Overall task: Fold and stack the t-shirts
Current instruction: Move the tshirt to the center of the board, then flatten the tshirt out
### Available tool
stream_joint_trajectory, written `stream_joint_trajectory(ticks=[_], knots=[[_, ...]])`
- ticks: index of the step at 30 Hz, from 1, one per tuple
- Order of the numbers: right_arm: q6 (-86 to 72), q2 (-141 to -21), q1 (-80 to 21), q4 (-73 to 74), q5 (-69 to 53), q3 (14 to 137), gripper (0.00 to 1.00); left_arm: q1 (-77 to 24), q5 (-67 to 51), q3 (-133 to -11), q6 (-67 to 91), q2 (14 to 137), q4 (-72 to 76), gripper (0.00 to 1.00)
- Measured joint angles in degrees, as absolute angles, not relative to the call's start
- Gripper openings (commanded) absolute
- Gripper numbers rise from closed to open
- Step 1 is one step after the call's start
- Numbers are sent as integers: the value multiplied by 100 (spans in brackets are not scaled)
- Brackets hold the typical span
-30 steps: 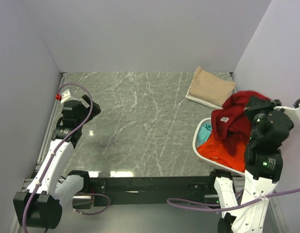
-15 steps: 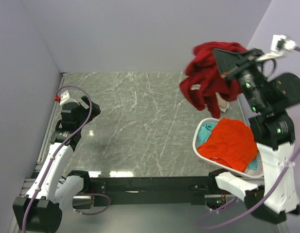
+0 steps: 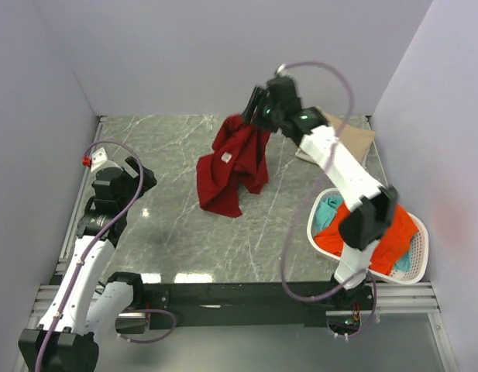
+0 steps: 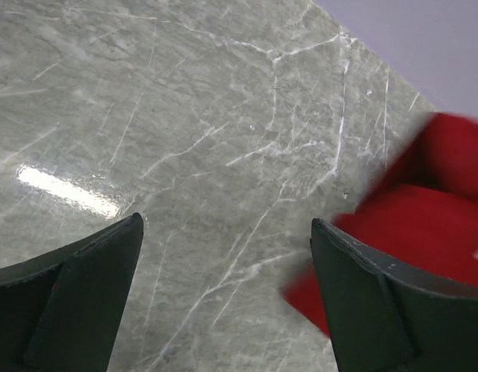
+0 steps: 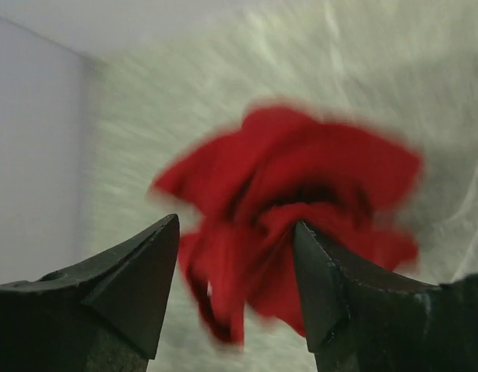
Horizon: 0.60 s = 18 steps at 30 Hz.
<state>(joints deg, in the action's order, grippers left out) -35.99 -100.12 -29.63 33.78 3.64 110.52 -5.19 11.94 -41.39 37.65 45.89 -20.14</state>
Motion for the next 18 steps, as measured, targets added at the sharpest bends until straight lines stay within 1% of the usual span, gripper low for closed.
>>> stream_joint_trajectory(ticks=[2,4,7,10,13,18], knots=[[-3671,-10532,-2906,3535,338,10772,67,-567,1190,-4139,3717,4604,-2021,94],[-3745,-10742,-2871,3522,207,9985,67,-709,1192,-4139,3706,4694,-2012,93],[-3819,-10702,-2856,3516,-47,8753,67,-1098,1205,-4136,3723,4947,-1988,94],[-3872,-10565,-2856,3487,-244,8014,65,-1671,1205,-4123,3826,5426,-1872,94],[-3879,-10383,-2856,3363,-344,7693,62,-2086,1135,-4115,3913,6036,-1686,94],[-3916,-10304,-2858,3057,-541,7636,58,-2281,972,-4237,3900,7126,-1527,87]])
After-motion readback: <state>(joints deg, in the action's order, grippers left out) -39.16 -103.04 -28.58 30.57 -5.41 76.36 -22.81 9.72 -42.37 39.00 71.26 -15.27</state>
